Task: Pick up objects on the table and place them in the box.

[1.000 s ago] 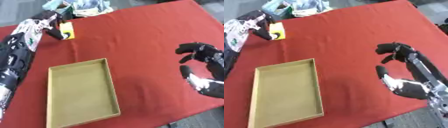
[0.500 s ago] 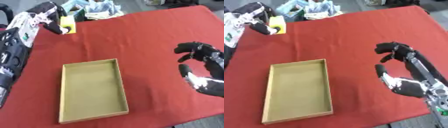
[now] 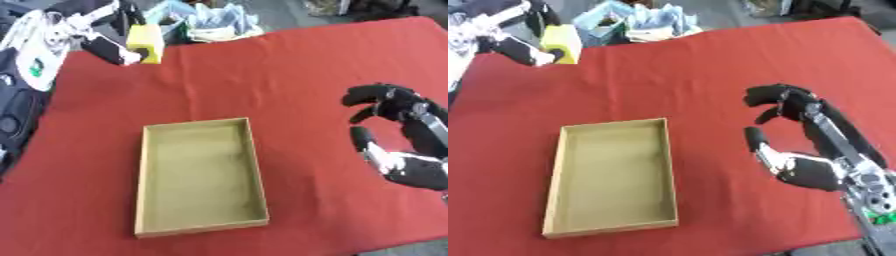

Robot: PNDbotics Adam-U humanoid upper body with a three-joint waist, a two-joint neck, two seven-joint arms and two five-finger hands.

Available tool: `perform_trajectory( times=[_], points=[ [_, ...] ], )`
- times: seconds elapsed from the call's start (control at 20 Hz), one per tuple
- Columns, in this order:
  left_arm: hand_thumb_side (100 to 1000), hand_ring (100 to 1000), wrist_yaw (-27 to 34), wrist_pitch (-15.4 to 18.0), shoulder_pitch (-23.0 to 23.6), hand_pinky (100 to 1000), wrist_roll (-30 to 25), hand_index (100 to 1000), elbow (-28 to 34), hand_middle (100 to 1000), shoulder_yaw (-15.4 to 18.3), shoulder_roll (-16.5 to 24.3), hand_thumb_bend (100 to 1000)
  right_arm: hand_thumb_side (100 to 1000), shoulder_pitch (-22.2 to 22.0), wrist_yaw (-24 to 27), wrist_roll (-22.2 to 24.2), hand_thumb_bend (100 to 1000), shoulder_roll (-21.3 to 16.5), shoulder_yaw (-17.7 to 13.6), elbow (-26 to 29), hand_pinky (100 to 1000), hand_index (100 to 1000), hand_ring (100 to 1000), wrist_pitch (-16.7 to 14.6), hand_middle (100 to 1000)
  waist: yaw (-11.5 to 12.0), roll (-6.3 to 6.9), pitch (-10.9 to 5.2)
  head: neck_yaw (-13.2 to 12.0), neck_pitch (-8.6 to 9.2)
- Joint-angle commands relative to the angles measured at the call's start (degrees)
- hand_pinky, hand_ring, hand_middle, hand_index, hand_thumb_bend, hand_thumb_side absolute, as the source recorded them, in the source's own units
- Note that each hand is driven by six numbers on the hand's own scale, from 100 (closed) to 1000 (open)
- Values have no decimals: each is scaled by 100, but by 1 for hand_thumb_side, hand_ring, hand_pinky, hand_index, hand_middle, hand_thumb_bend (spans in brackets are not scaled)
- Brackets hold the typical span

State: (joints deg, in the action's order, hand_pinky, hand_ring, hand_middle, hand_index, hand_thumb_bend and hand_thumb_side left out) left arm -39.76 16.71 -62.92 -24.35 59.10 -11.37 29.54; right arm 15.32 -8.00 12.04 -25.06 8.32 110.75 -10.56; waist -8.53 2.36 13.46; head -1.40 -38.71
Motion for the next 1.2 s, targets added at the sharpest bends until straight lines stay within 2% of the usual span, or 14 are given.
perform_trajectory(
  times=[0.05, 0.25, 0.65, 1.2],
  points=[
    [237, 519, 407, 64, -31, 640, -206, 621, 508, 461, -216, 256, 258, 411, 23, -8, -9, 176, -87, -54, 36, 621, 848, 781, -10, 728, 41, -19, -129, 34, -36],
    [242, 522, 852, 110, 105, 640, -437, 623, 1087, 463, -542, 376, 262, 411, 3, -16, -8, 177, -88, -52, 27, 621, 848, 781, -7, 728, 156, -33, -159, 63, -52],
    [261, 527, 1460, -50, 386, 640, -657, 629, 1984, 469, -964, 493, 255, 411, 0, 5, 30, 178, -71, -13, 23, 620, 847, 781, -10, 727, 306, -88, -176, 122, -61],
    [278, 534, 1554, -150, 574, 636, -973, 636, 1986, 476, -1295, 212, 255, 410, -15, 76, 167, 180, -62, 91, -7, 619, 845, 779, 16, 728, 302, -130, -149, 97, -55]
  ],
)
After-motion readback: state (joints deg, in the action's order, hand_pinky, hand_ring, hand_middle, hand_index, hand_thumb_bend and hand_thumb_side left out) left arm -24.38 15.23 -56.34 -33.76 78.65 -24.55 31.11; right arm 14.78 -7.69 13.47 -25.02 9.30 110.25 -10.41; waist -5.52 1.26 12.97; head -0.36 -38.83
